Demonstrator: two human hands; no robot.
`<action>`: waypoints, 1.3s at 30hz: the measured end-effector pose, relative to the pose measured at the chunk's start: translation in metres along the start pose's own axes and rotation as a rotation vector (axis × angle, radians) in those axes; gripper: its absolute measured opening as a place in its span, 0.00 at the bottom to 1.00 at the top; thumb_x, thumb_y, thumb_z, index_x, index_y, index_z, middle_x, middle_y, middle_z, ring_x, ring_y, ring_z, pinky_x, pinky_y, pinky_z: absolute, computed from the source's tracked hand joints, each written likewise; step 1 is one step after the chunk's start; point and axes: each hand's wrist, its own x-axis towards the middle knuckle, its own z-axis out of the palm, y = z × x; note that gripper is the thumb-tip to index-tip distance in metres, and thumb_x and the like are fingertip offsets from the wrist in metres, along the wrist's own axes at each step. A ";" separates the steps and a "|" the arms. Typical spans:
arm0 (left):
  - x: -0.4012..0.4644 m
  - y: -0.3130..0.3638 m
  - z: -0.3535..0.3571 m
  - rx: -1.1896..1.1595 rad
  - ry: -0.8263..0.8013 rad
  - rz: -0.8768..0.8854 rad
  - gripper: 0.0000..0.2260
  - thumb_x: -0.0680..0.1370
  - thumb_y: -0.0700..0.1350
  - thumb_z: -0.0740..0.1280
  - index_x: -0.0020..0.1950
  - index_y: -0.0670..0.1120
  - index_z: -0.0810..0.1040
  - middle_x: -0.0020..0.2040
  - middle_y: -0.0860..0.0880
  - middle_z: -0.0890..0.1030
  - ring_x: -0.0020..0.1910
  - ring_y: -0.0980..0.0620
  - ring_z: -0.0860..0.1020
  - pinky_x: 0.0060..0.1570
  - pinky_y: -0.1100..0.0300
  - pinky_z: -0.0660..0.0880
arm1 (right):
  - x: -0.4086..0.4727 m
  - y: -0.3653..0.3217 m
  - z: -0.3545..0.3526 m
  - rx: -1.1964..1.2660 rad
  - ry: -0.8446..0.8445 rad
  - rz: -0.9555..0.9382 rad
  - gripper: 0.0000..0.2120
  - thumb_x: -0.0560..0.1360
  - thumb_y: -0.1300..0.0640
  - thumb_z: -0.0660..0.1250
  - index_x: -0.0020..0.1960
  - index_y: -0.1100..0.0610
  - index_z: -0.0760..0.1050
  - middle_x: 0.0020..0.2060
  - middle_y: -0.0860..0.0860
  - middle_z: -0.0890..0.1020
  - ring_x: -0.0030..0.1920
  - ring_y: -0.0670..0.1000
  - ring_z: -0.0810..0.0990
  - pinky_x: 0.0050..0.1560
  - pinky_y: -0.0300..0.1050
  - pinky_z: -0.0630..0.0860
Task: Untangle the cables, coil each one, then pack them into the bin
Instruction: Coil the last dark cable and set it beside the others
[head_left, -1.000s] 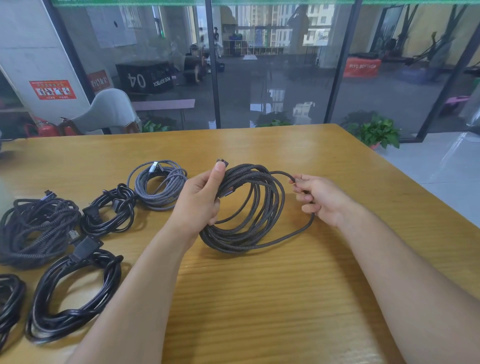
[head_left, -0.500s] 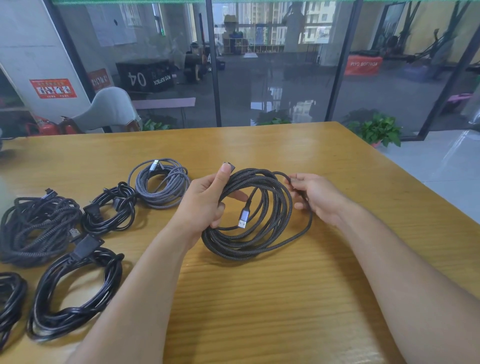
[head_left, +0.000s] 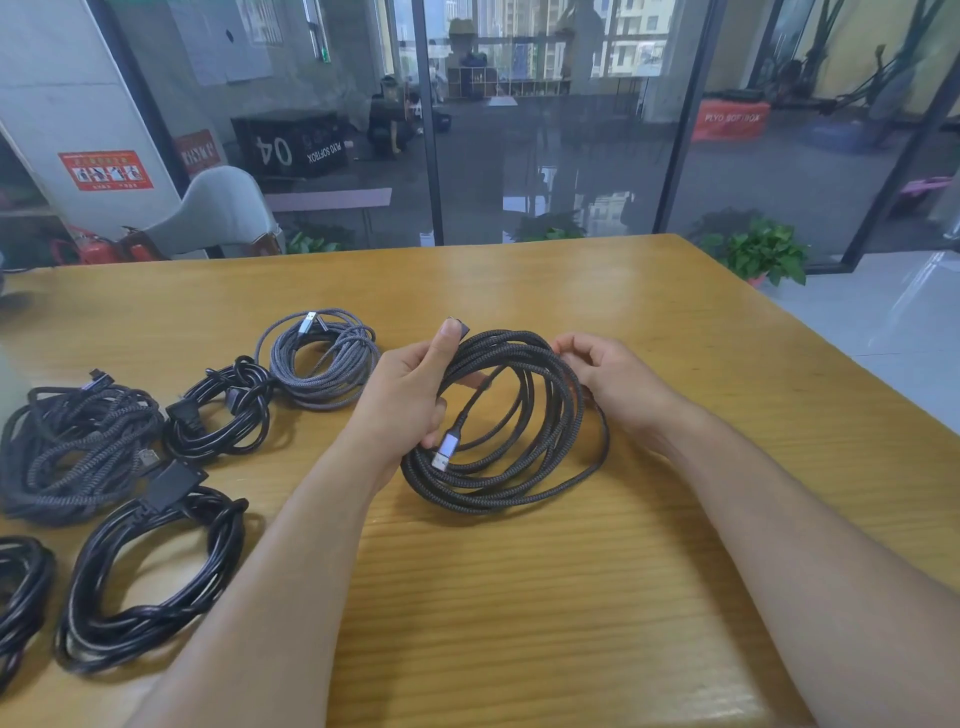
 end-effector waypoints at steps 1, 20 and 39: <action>0.000 0.000 0.000 0.003 -0.003 -0.002 0.22 0.84 0.64 0.57 0.58 0.50 0.83 0.49 0.48 0.88 0.25 0.52 0.60 0.23 0.62 0.65 | 0.000 0.000 0.001 -0.019 0.000 -0.001 0.11 0.87 0.59 0.58 0.58 0.56 0.80 0.45 0.52 0.83 0.43 0.50 0.78 0.49 0.47 0.75; 0.008 -0.007 0.000 0.013 0.204 0.002 0.27 0.82 0.66 0.60 0.44 0.43 0.79 0.34 0.46 0.80 0.23 0.51 0.63 0.23 0.59 0.63 | -0.025 -0.023 0.064 -0.976 0.276 -0.973 0.09 0.74 0.58 0.75 0.53 0.49 0.84 0.43 0.45 0.78 0.46 0.52 0.75 0.51 0.49 0.66; 0.015 -0.017 -0.016 0.082 0.354 0.116 0.24 0.77 0.66 0.69 0.38 0.46 0.74 0.27 0.54 0.67 0.26 0.52 0.62 0.32 0.54 0.62 | 0.002 -0.007 -0.037 0.861 0.656 0.148 0.19 0.88 0.46 0.55 0.43 0.54 0.73 0.24 0.44 0.60 0.22 0.44 0.56 0.22 0.38 0.54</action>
